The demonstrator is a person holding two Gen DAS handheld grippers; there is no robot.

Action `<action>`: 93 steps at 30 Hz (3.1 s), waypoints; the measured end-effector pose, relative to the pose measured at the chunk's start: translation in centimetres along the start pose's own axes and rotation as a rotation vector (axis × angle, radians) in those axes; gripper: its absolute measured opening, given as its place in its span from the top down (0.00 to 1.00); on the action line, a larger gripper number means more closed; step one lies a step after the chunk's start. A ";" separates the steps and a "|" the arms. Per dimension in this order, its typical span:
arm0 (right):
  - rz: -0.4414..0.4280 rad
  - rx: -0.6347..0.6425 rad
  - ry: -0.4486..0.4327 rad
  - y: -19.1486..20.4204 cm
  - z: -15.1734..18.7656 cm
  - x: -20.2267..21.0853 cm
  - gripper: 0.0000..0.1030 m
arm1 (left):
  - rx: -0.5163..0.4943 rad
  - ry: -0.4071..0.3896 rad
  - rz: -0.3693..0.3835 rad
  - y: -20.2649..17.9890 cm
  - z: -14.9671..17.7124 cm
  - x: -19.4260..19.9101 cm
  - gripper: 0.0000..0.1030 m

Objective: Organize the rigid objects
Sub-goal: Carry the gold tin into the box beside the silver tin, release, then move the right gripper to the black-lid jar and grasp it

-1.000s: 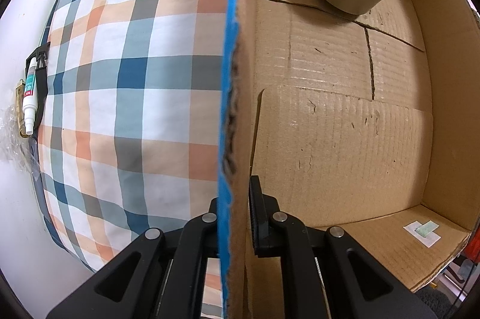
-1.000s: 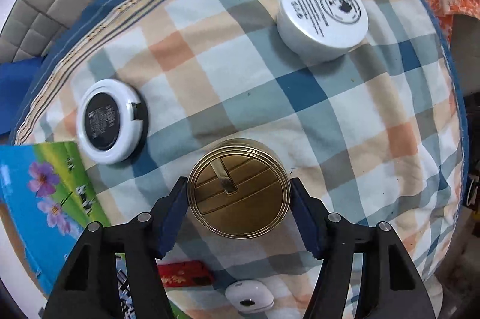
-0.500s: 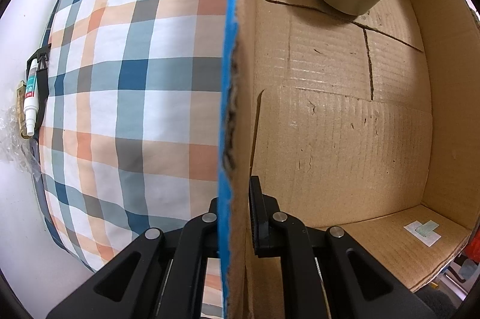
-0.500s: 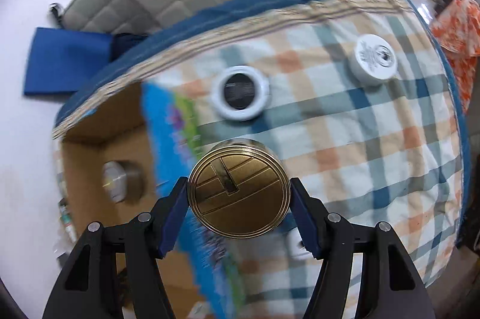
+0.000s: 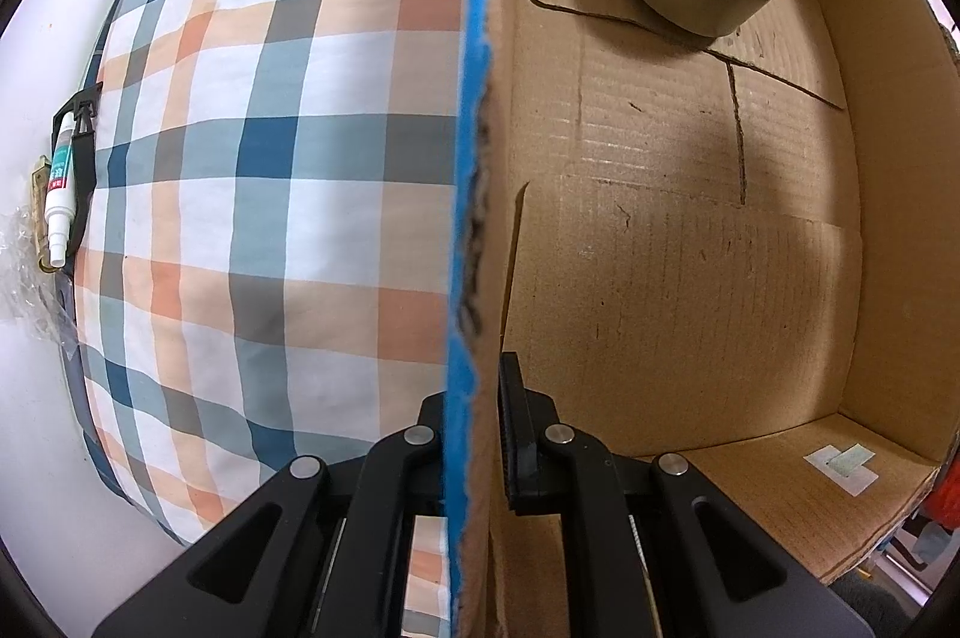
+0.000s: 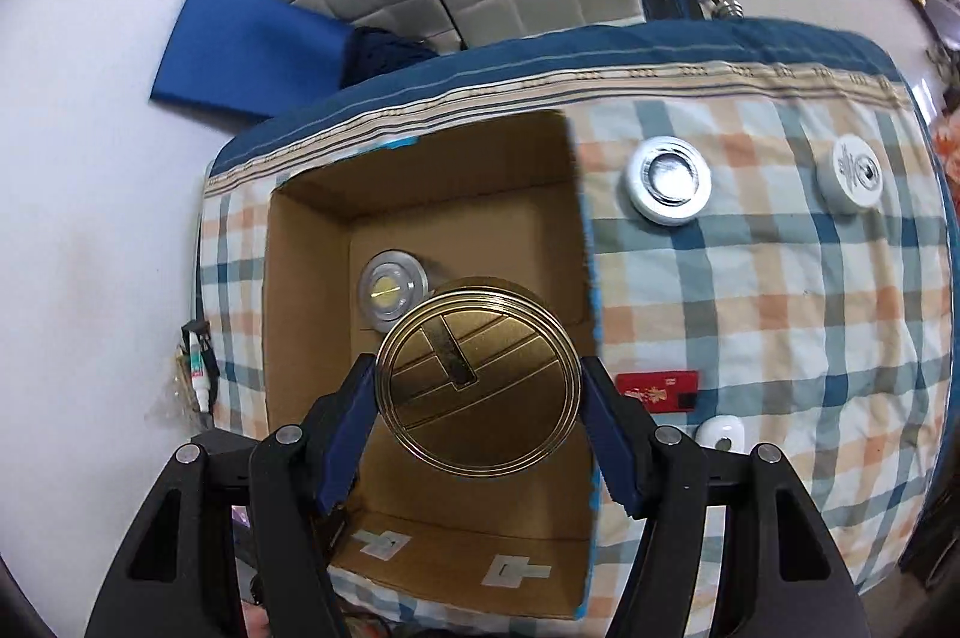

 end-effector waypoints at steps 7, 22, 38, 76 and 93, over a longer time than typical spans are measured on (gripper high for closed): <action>0.055 0.043 0.021 2.1 -0.1 -2.9 0.34 | 0.002 -0.005 0.003 0.1 0.0 0.3 0.95; 0.186 0.010 0.113 1.2 -2.4 -12.7 0.34 | -0.001 -0.002 0.007 0.1 0.1 0.6 0.95; 0.273 -0.001 0.173 0.0 -3.6 -16.6 0.32 | -0.008 -0.007 0.011 0.3 -0.3 0.7 0.95; 0.100 0.094 0.030 5.6 5.5 -0.5 0.00 | -0.012 -0.009 0.005 0.0 -0.4 1.1 0.95; 0.089 -0.215 -0.114 -8.6 -1.0 2.5 0.00 | 0.003 0.016 0.043 0.9 -0.4 0.8 0.95</action>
Point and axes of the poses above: each gripper's, at about its wrist camera, not at the fingertips, and x roughly against the way its jaws point, y to its left, z to its underside, the point moved 8 cm from there along -x, roughly the way its jaws point, and after that the axes turned 1 degree about x, right-handed, at the moved point
